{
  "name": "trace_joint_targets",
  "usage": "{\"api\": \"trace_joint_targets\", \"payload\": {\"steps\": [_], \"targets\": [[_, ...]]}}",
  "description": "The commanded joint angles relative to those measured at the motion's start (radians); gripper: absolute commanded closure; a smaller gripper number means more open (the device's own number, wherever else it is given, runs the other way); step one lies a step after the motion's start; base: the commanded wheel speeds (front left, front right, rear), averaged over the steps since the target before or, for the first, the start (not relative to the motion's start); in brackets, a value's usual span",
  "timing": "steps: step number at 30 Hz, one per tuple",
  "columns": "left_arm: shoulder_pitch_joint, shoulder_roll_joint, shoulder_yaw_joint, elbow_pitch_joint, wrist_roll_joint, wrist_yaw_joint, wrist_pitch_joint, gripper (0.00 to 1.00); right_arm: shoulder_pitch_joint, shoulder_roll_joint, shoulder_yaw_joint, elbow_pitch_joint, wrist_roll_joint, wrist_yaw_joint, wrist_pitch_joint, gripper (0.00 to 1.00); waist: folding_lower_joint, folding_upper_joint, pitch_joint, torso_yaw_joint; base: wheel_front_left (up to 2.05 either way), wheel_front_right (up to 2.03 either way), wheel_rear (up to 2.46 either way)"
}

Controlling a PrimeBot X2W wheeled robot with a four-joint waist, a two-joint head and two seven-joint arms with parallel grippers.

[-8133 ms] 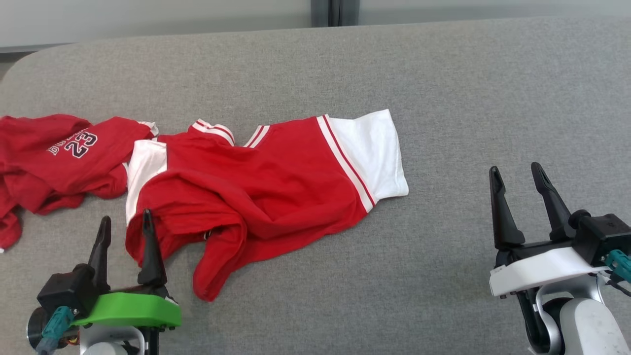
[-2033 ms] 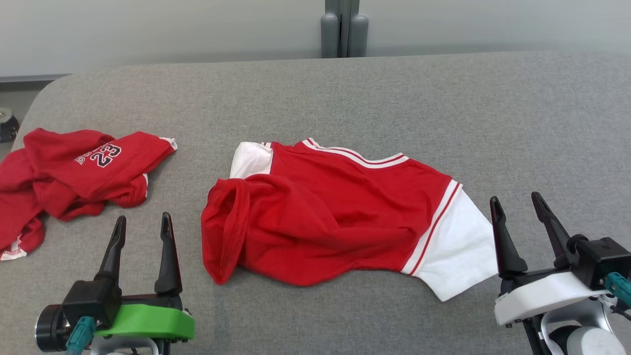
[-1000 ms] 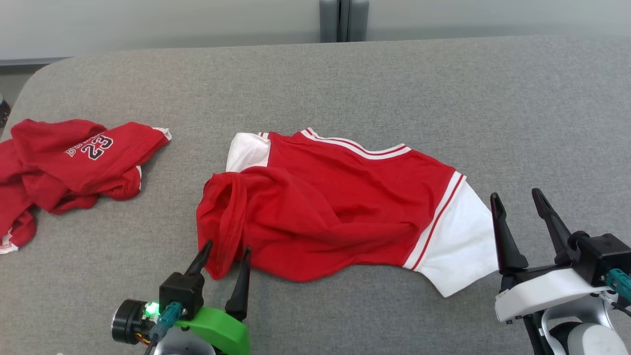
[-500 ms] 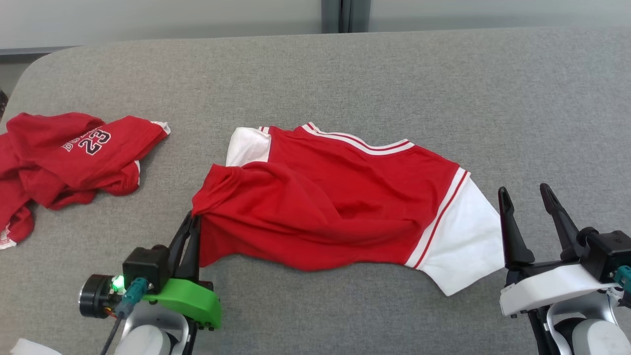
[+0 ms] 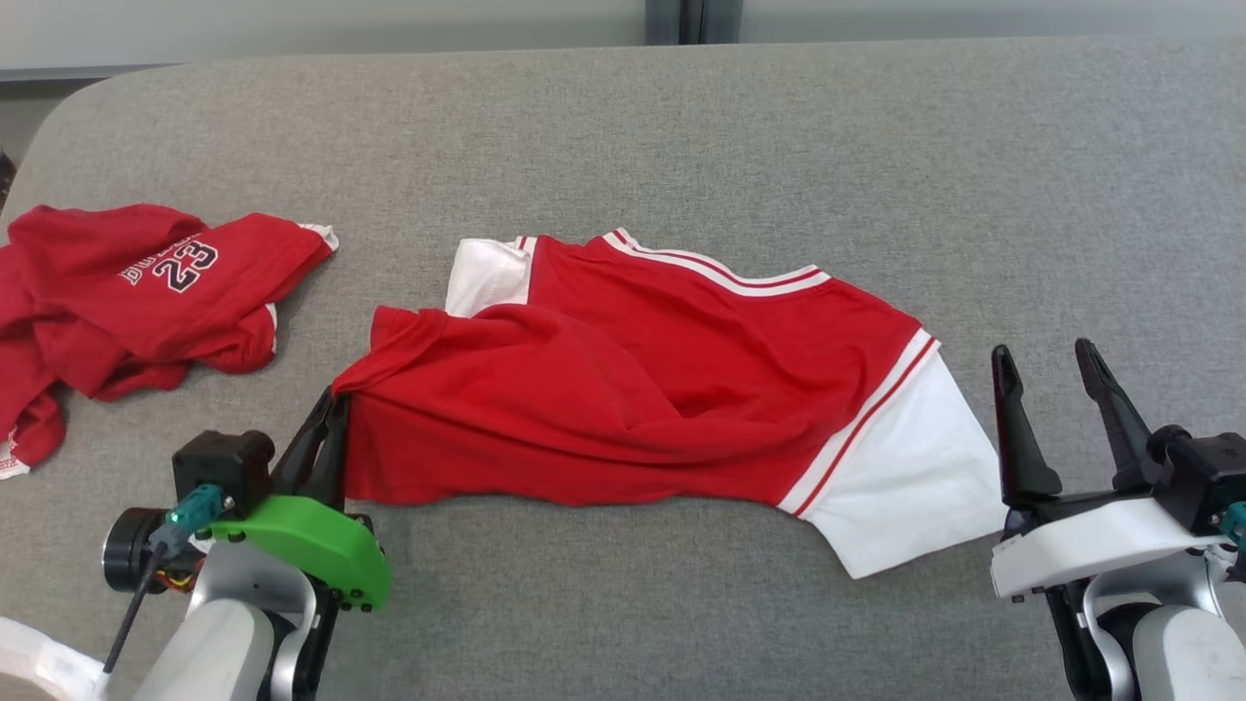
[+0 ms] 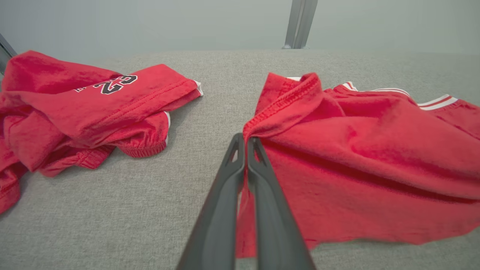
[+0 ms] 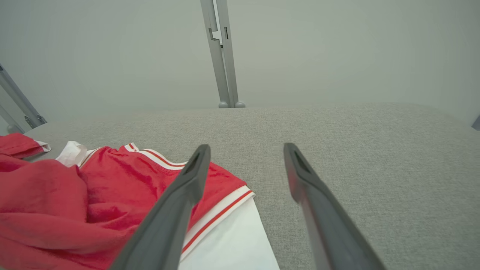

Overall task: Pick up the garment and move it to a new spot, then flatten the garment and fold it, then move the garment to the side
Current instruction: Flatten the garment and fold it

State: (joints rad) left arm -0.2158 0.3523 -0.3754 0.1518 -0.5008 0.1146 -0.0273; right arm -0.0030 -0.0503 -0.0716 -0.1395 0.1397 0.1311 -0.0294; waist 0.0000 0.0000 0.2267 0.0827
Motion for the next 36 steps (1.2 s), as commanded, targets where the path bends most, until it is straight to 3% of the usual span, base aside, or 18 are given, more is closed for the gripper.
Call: {"api": "trace_joint_targets", "payload": {"steps": [1,2,3,4,5,12,19,36], "targets": [[-0.028,-0.008,0.007,0.031,-0.018,-0.011,-0.003,1.00,-0.019,-0.001,0.003,0.002,0.003,-0.001,-0.004,0.00,0.0000,0.0000,0.013,-0.009,0.00,0.00,0.00],[-0.039,-0.011,0.009,0.054,-0.022,-0.018,-0.008,1.00,-0.025,-0.001,0.005,0.003,0.002,-0.001,-0.005,0.00,0.0000,0.0000,0.017,-0.012,0.00,0.00,0.00],[-0.051,-0.020,0.012,0.080,-0.034,-0.026,-0.018,0.73,-0.030,-0.002,0.005,0.005,0.000,-0.001,-0.006,0.00,0.0000,0.0000,0.021,-0.016,0.00,0.00,0.00],[-0.063,-0.023,0.016,0.099,-0.038,-0.033,-0.028,0.29,-0.033,-0.002,0.004,0.005,0.000,-0.001,-0.008,0.00,0.0000,0.0000,0.025,-0.018,0.00,0.00,0.00],[-0.072,-0.030,0.020,0.121,-0.044,-0.042,-0.043,0.00,-0.037,-0.002,0.002,0.006,-0.002,-0.001,-0.009,0.00,0.0000,0.0000,0.028,-0.020,0.00,0.00,0.00],[-0.068,-0.054,0.063,0.160,-0.067,-0.025,-0.148,0.00,-0.044,-0.001,0.004,0.003,-0.004,-0.001,-0.016,0.00,0.0000,0.0000,0.020,-0.021,0.00,0.00,0.00],[0.016,-0.034,0.102,0.048,-0.014,0.031,-0.221,0.00,-0.010,-0.001,0.017,-0.005,-0.009,-0.001,-0.008,0.00,0.0000,0.0000,-0.040,-0.010,0.00,0.00,0.00],[0.241,0.019,0.068,-0.206,0.030,0.135,-0.116,0.00,0.099,-0.001,0.054,-0.038,0.011,-0.001,0.027,0.00,0.0000,0.0000,-0.146,-0.019,0.00,0.00,0.00]]}}
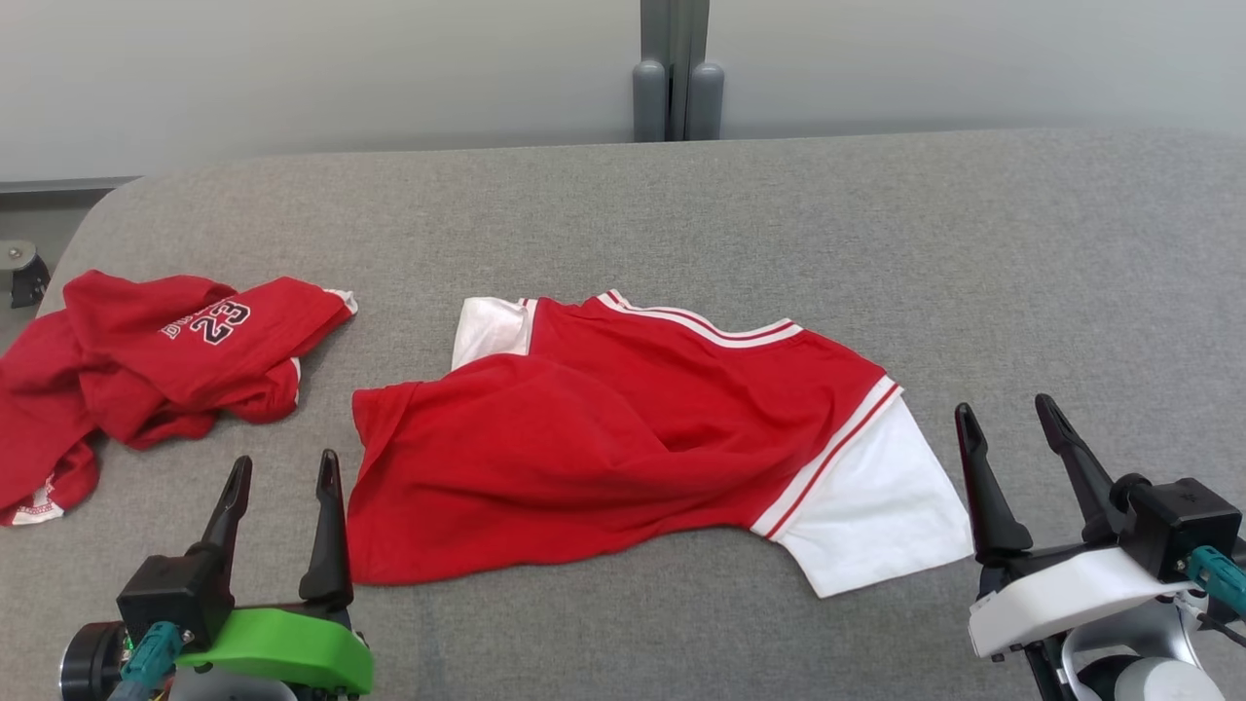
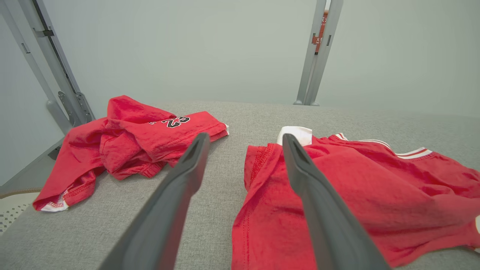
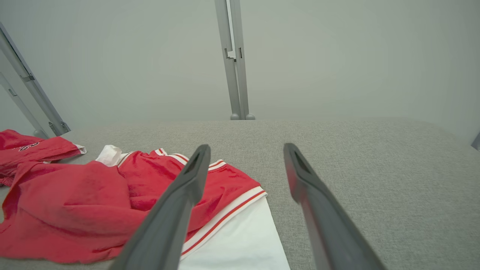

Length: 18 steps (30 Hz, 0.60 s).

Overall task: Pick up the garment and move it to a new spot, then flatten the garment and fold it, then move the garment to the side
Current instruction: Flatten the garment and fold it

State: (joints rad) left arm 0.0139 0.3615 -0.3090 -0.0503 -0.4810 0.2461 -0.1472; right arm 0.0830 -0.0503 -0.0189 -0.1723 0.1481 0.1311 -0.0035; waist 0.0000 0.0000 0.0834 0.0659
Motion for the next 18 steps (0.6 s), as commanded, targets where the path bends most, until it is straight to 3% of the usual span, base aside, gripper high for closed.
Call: {"api": "trace_joint_targets", "payload": {"steps": [1,10,18], "targets": [[0.015,0.012,0.000,-0.010,0.011,0.007,0.005,0.00,0.015,-0.001,0.001,-0.008,0.003,-0.001,0.003,0.00,0.0000,0.0000,-0.004,-0.003,0.00,0.00,0.00],[0.013,0.024,-0.009,-0.035,0.016,0.015,0.029,0.00,0.018,-0.001,-0.010,-0.025,0.008,-0.001,0.009,0.00,0.0000,0.0000,0.004,0.001,0.00,0.00,0.00],[-0.067,0.015,-0.052,0.155,-0.079,-0.085,0.154,0.00,-0.015,-0.001,-0.002,-0.012,0.005,-0.001,0.015,0.00,0.0000,0.0000,0.082,-0.004,0.00,0.00,0.00]]}}
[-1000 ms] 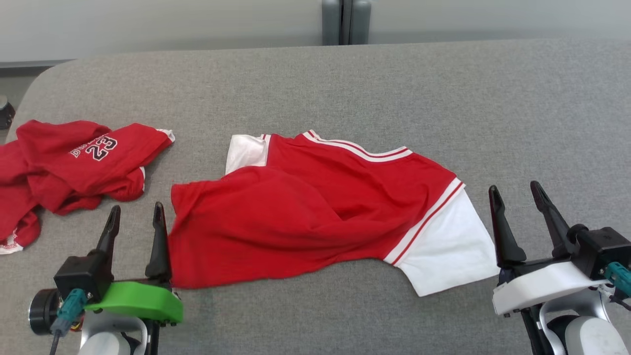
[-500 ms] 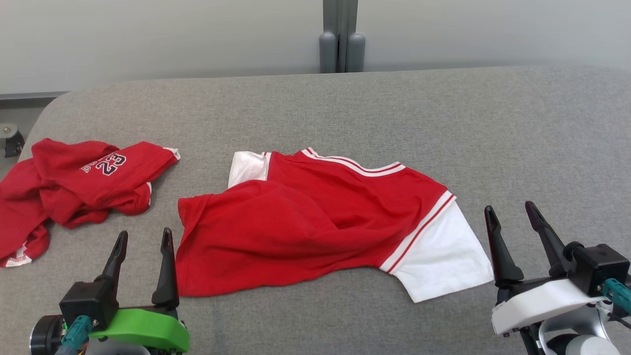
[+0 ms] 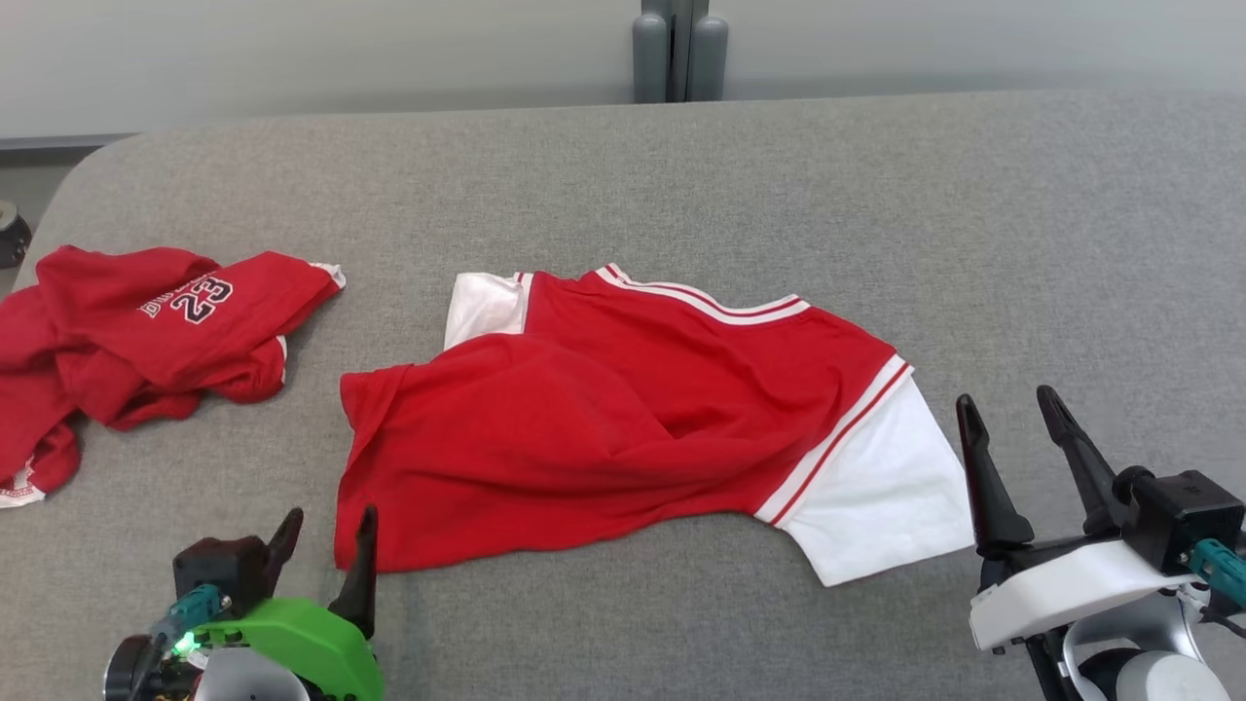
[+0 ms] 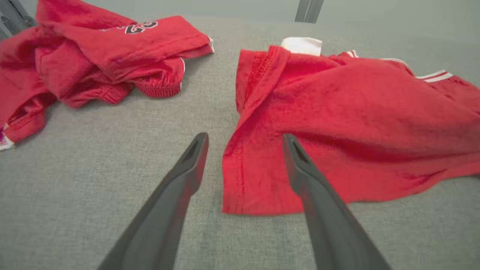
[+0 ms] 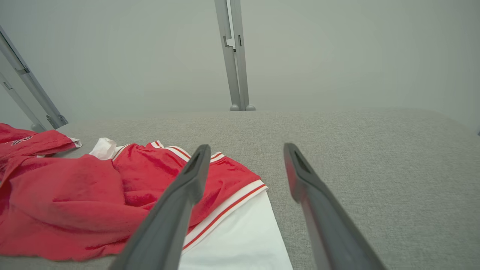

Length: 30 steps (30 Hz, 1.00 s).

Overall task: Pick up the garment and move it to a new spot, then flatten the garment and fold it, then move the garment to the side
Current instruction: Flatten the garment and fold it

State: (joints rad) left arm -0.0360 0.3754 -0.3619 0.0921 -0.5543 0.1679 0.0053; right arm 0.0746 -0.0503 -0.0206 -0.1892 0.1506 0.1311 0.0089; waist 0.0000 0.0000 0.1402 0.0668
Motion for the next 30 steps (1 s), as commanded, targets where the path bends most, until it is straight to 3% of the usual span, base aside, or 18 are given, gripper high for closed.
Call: {"api": "trace_joint_targets", "payload": {"steps": [1,7,10,11,18,28,29,30], "targets": [[-0.025,0.000,0.002,0.043,-0.020,-0.018,0.011,0.00,-0.010,-0.001,0.001,0.009,0.005,-0.001,0.001,0.00,0.0000,0.0000,0.032,-0.007,0.00,0.00,0.00],[-0.063,-0.020,-0.012,0.208,-0.075,-0.091,0.031,0.00,-0.013,-0.001,-0.003,0.047,0.012,-0.001,-0.012,0.00,0.0000,0.0000,0.058,-0.020,0.00,0.00,0.00],[-0.085,-0.029,-0.012,0.252,-0.084,-0.112,0.017,0.94,-0.015,-0.001,-0.012,0.067,0.011,-0.001,-0.020,0.00,0.0000,0.0000,0.065,-0.020,0.00,0.00,0.00],[-0.090,-0.032,-0.016,0.270,-0.091,-0.122,0.022,1.00,-0.017,-0.001,-0.017,0.075,0.010,-0.001,-0.021,0.00,0.0000,0.0000,0.067,-0.020,0.00,0.00,0.00],[-0.130,-0.039,-0.030,0.338,-0.092,-0.153,0.010,1.00,-0.016,-0.004,-0.046,0.160,0.001,-0.001,-0.016,0.00,0.0000,0.0000,0.092,-0.013,0.00,0.00,0.00],[-0.156,-0.046,-0.023,0.354,-0.079,-0.147,-0.053,1.00,-0.053,-0.007,-0.045,0.416,0.037,-0.001,-0.034,0.00,0.0000,0.0000,0.123,0.010,0.00,0.00,0.00],[-0.155,-0.046,-0.020,0.351,-0.079,-0.145,-0.062,1.00,-0.059,-0.007,-0.042,0.441,0.042,-0.001,-0.034,0.16,0.0000,0.0000,0.123,0.011,0.00,0.00,0.00],[-0.154,-0.046,-0.017,0.346,-0.079,-0.144,-0.070,1.00,-0.063,-0.006,-0.035,0.458,0.046,-0.001,-0.033,0.64,0.0000,0.0000,0.123,0.013,0.00,0.00,0.00]]}}
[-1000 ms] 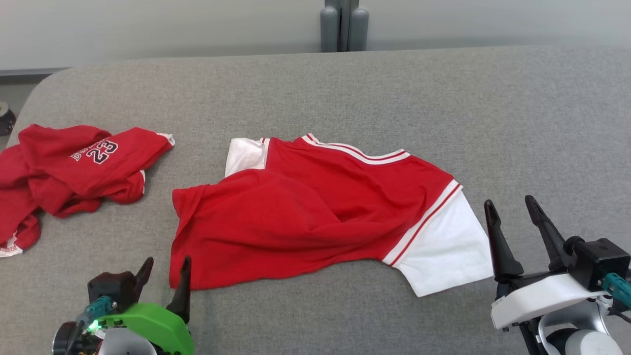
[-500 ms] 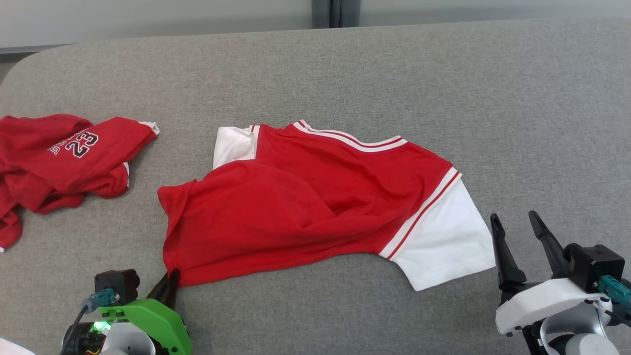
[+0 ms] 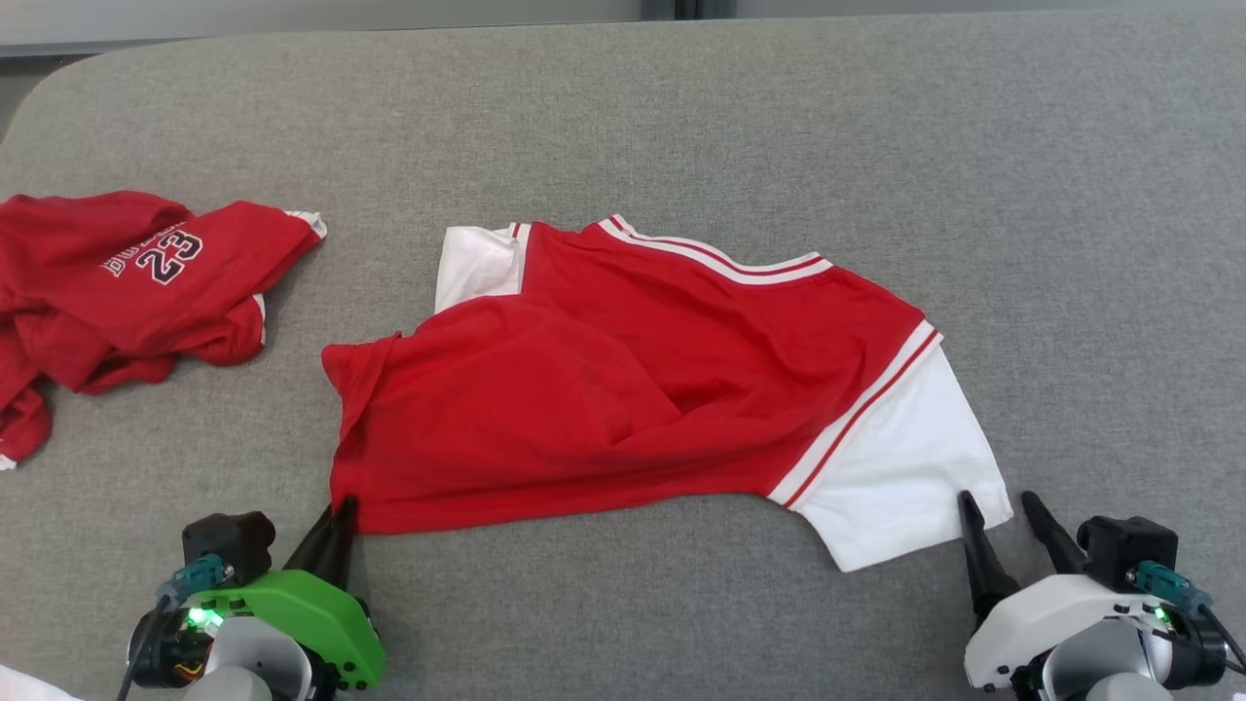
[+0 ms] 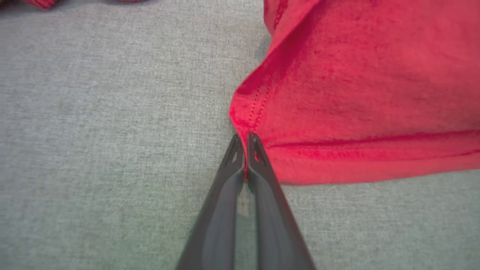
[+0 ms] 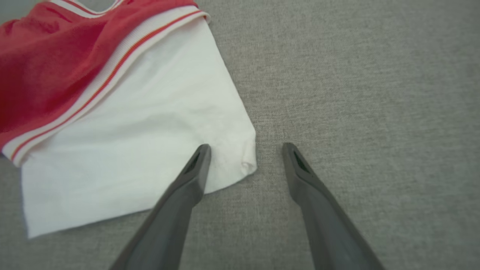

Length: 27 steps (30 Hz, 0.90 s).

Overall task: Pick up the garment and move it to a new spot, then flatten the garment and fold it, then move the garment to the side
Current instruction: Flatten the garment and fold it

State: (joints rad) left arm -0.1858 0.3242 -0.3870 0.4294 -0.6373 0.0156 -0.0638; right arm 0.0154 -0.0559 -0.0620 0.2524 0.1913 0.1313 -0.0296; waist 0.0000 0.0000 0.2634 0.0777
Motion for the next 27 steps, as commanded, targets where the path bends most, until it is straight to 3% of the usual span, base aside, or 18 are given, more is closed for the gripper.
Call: {"api": "trace_joint_targets", "payload": {"steps": [1,5,12,18,22,27], "targets": [[-0.002,0.005,0.011,0.000,0.004,0.011,-0.011,1.00,-0.009,-0.001,0.013,0.035,0.013,-0.001,0.005,1.00,0.0000,0.0000,-0.001,0.003,0.00,0.00,0.00],[0.008,0.007,0.027,-0.063,0.008,0.027,-0.055,1.00,-0.034,-0.018,0.012,0.004,0.027,-0.001,-0.052,1.00,0.0000,0.0000,-0.012,0.007,0.00,0.00,0.00],[0.022,0.064,0.066,-0.352,0.058,0.106,-0.080,1.00,-0.076,-0.055,-0.040,-0.242,0.008,-0.001,-0.120,1.00,0.0000,0.0000,-0.061,0.006,0.00,0.00,0.00],[-0.048,0.143,0.116,-0.658,0.121,0.164,-0.042,1.00,-0.184,-0.115,-0.076,-0.517,-0.043,-0.001,-0.070,1.00,0.0000,0.0000,-0.104,-0.007,0.00,0.00,0.00],[-0.155,0.203,0.154,-0.826,0.166,0.176,0.001,1.00,-0.320,-0.200,-0.111,-0.681,-0.064,-0.001,-0.009,1.00,0.0000,0.0000,-0.132,-0.015,0.00,0.00,0.00],[-0.316,0.253,0.189,-0.949,0.202,0.174,0.060,1.00,-0.472,-0.302,-0.134,-0.764,-0.043,-0.001,0.076,1.00,0.0000,0.0000,-0.156,-0.017,0.00,0.00,0.00]]}}
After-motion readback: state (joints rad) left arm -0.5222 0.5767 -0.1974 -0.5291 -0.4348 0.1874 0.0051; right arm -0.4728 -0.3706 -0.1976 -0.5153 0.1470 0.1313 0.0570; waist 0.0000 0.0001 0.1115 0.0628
